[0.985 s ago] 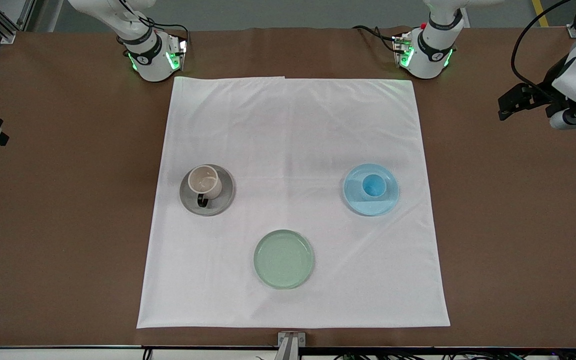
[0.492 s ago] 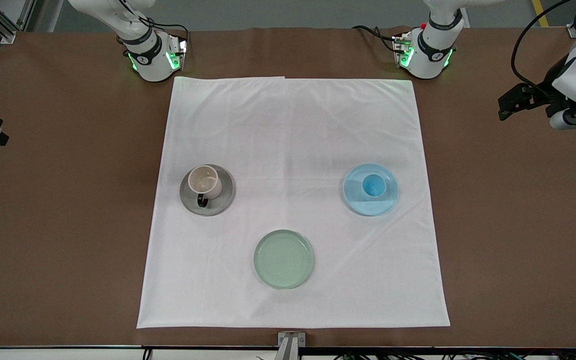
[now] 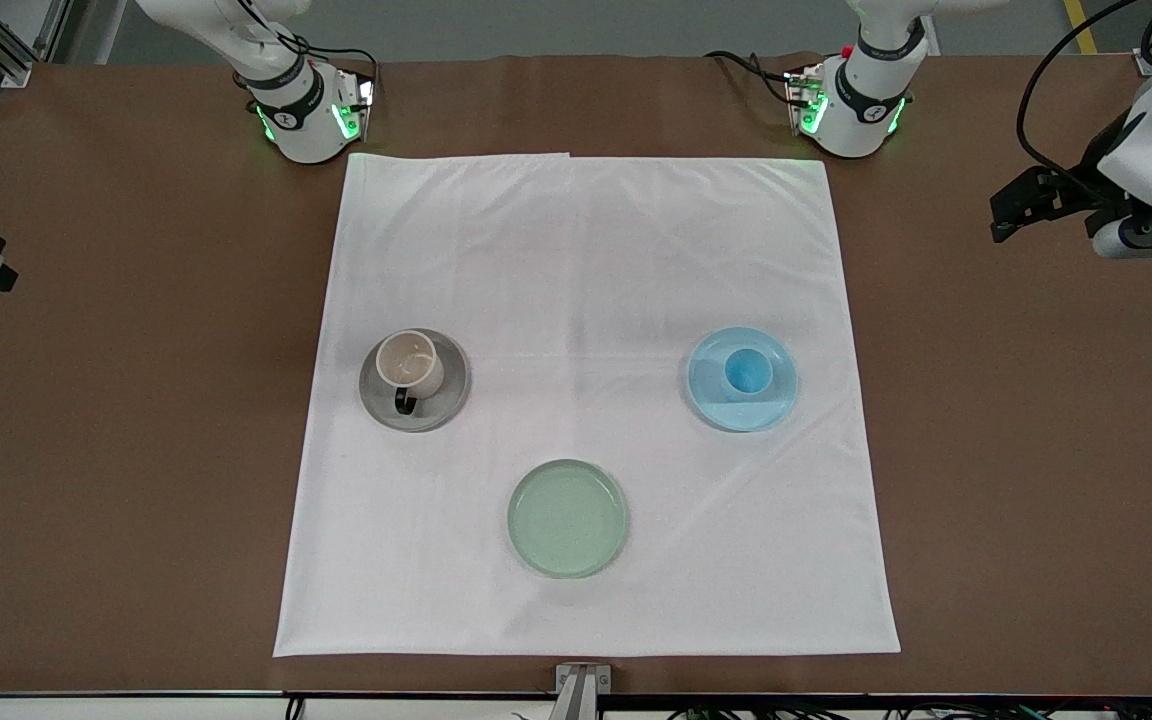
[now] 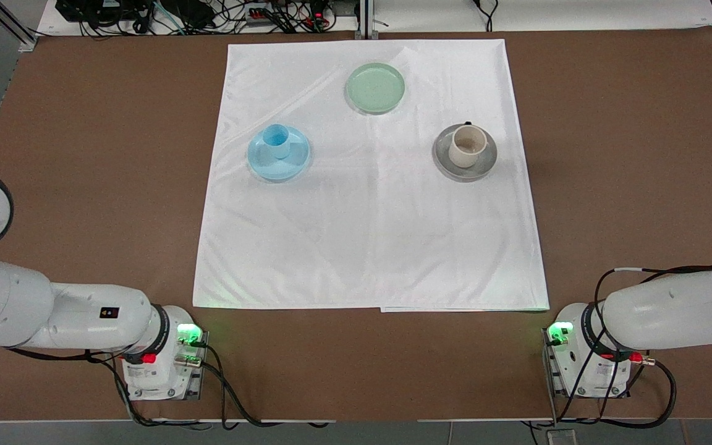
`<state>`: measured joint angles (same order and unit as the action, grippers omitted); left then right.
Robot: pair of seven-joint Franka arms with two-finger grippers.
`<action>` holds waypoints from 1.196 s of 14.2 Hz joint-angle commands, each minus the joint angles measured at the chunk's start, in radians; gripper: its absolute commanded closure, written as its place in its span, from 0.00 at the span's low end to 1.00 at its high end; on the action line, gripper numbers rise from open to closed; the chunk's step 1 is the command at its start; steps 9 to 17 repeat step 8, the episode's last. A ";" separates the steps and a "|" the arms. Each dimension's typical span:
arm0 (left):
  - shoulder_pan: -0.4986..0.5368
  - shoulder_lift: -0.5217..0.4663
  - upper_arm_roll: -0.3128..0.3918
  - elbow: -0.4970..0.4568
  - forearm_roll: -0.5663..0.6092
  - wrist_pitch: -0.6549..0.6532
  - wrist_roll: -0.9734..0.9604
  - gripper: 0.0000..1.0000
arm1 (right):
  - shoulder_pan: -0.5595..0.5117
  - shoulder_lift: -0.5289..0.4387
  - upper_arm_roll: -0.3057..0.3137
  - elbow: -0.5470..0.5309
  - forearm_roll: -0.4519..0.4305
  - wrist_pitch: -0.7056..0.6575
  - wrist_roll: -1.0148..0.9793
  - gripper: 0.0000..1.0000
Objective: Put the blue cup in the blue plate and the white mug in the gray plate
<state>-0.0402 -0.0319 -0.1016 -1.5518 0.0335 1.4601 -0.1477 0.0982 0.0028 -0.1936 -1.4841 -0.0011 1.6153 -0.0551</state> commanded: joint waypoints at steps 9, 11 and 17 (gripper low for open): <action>-0.004 0.006 0.002 0.030 -0.020 0.005 0.008 0.00 | -0.002 0.003 0.000 0.015 0.003 -0.011 -0.012 0.00; -0.004 0.006 0.002 0.030 -0.020 0.005 0.008 0.00 | -0.002 0.003 0.000 0.015 0.003 -0.011 -0.012 0.00; -0.004 0.006 0.002 0.030 -0.020 0.005 0.008 0.00 | -0.002 0.003 0.000 0.015 0.003 -0.011 -0.012 0.00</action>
